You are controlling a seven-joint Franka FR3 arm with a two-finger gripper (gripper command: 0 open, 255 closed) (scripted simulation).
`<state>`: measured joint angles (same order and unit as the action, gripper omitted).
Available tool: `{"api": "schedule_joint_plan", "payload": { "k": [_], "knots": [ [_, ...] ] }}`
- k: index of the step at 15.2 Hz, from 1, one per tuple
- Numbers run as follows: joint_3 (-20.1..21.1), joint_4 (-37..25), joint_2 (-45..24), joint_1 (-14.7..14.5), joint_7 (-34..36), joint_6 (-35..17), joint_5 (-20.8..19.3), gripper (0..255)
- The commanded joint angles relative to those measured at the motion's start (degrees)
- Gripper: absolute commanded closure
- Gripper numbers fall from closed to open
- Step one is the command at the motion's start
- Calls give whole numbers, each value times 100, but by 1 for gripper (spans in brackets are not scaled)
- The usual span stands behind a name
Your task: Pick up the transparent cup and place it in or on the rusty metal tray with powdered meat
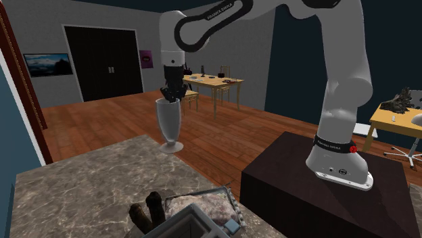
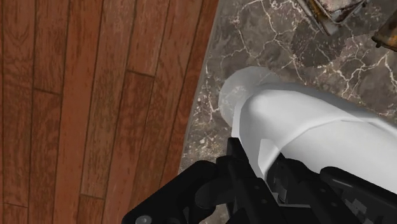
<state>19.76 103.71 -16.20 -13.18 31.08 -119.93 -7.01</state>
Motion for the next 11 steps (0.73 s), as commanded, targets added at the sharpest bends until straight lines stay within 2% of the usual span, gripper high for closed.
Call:
{"api": "schedule_joint_plan", "payload": {
  "k": [1,11],
  "knots": [
    [71,208,240,-51,101,20,72,255],
    [555,1399,1652,-467,792,152,619,255]
  ]
}}
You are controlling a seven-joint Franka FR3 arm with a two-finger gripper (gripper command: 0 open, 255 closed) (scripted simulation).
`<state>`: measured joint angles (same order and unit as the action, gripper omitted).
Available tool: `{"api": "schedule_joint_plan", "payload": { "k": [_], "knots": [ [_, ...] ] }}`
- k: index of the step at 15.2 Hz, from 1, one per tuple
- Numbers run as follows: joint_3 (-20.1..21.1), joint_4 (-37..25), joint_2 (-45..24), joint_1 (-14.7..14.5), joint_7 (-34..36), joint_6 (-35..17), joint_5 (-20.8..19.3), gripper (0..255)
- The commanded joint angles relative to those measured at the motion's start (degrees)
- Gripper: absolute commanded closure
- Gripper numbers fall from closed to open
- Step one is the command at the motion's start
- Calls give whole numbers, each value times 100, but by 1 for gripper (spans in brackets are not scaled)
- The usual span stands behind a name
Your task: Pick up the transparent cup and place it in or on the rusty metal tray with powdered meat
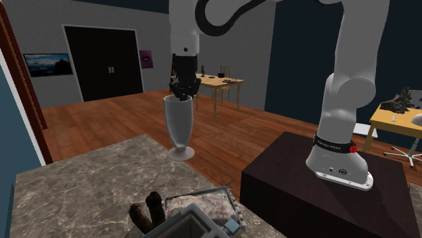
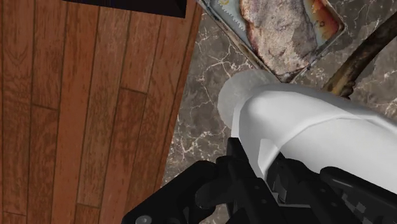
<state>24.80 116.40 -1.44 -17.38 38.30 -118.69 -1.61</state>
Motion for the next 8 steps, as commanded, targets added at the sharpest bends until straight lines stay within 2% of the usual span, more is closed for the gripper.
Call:
{"api": "schedule_joint_plan", "payload": {
  "k": [1,8],
  "knots": [
    [103,209,300,-99,144,62,139,255],
    [482,573,1063,-495,719,375,551,255]
  ]
}}
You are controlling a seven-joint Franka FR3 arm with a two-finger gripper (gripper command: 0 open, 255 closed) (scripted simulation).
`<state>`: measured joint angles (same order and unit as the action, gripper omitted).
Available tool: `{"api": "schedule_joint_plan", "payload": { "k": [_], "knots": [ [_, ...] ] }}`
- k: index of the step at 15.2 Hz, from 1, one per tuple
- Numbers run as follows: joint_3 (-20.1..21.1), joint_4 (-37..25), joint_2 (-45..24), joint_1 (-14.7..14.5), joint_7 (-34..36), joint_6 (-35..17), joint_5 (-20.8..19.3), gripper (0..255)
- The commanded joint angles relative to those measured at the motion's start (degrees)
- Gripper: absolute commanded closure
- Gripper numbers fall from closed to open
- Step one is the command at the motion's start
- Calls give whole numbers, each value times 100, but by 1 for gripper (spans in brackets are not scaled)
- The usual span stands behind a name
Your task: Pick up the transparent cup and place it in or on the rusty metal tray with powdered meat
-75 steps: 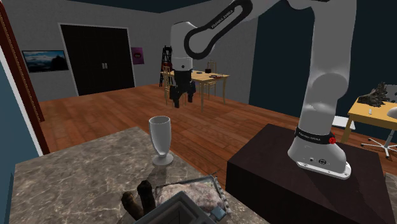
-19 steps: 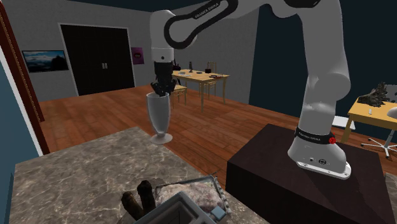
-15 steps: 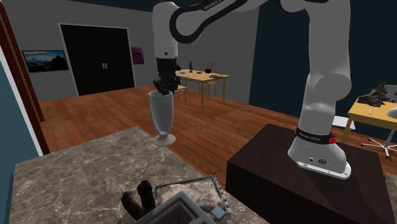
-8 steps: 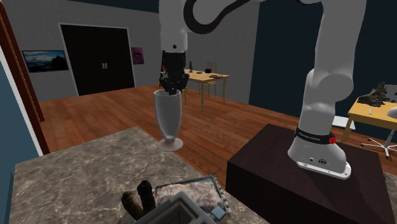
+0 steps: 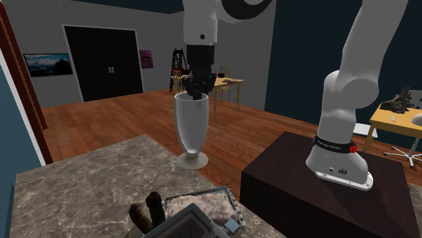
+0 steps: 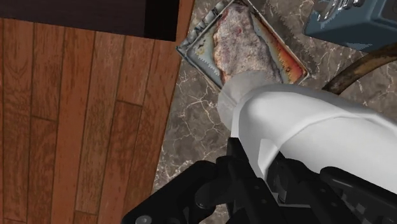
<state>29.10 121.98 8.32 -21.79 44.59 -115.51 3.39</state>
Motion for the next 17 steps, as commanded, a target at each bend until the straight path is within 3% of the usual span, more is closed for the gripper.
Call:
{"api": "schedule_joint_plan", "payload": {
  "k": [1,3,17],
  "knots": [
    [110,40,179,-114,181,111,107,255],
    [182,61,284,-187,295,179,172,255],
    [311,778,-148,-181,472,-921,-24,255]
  ]
}}
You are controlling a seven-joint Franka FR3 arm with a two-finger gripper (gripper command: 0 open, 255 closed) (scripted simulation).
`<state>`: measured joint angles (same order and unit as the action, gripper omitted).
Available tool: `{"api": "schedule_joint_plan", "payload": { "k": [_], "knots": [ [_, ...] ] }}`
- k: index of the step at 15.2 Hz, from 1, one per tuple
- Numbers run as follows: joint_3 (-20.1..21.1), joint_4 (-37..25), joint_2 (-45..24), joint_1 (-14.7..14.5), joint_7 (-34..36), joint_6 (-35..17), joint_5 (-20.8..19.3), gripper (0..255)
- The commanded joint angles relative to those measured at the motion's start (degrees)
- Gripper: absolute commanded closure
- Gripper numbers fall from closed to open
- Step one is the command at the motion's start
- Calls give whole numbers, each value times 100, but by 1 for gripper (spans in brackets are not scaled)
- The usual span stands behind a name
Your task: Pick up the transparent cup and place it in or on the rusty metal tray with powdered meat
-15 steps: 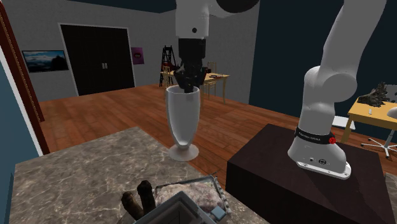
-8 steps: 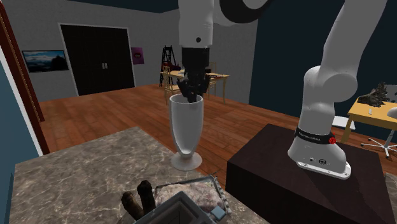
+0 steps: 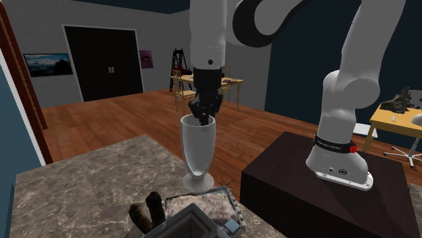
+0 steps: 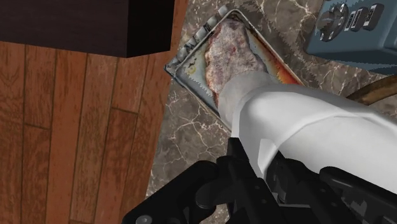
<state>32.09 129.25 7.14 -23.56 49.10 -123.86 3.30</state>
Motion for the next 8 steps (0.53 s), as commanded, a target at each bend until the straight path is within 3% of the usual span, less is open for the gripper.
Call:
{"api": "schedule_joint_plan", "payload": {
  "k": [1,8],
  "knots": [
    [21,93,-72,-2,40,-165,-39,255],
    [74,355,-412,11,209,-718,-254,255]
  ]
}}
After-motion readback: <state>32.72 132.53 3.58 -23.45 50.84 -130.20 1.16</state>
